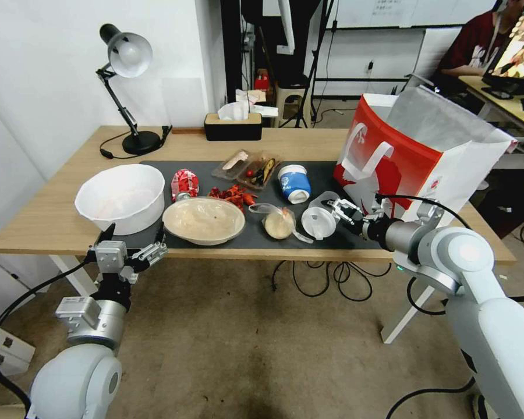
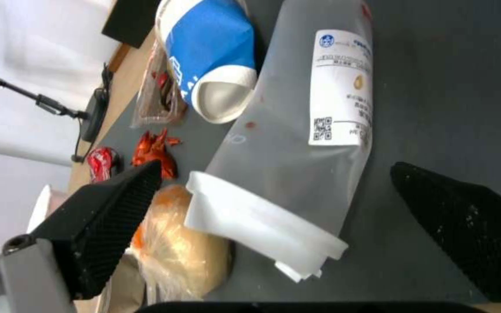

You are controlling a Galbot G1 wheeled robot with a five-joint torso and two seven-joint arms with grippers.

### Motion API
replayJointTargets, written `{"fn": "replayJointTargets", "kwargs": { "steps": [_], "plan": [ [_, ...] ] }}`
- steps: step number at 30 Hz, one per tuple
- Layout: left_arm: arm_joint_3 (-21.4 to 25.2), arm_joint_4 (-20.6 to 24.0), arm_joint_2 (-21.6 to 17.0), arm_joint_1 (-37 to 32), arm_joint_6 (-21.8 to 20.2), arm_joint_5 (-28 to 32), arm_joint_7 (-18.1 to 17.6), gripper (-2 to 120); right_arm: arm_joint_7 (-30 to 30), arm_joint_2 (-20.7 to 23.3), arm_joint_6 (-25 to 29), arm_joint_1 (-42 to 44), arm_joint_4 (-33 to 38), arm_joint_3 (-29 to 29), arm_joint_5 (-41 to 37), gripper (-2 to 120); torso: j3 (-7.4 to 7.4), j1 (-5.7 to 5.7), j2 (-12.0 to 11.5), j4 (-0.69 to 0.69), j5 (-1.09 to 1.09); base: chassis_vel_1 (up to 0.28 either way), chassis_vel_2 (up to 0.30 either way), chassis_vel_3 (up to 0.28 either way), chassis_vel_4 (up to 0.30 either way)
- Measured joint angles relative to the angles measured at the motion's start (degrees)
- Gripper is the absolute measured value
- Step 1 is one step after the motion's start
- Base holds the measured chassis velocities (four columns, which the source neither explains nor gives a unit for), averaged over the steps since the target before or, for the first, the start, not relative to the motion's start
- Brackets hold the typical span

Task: Pick up the trash from the table and place it into the takeout bag.

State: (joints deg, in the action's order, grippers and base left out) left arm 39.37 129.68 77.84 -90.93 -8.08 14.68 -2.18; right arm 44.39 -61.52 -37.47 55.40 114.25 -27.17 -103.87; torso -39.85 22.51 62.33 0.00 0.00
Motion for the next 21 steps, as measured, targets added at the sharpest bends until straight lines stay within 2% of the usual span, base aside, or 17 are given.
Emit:
{"fn": "replayJointTargets", "kwargs": {
  "steps": [21],
  "plan": [
    [0.0,-0.2,-0.1,0.2,0.3,0.0,0.4,100,0.4,-2.2,0.2,-4.2,-5.2,2.7,1.1,100,0.00,0.00,0.0,0.00,0.00,0.000,0.000,0.000,0.000]
  ]
}}
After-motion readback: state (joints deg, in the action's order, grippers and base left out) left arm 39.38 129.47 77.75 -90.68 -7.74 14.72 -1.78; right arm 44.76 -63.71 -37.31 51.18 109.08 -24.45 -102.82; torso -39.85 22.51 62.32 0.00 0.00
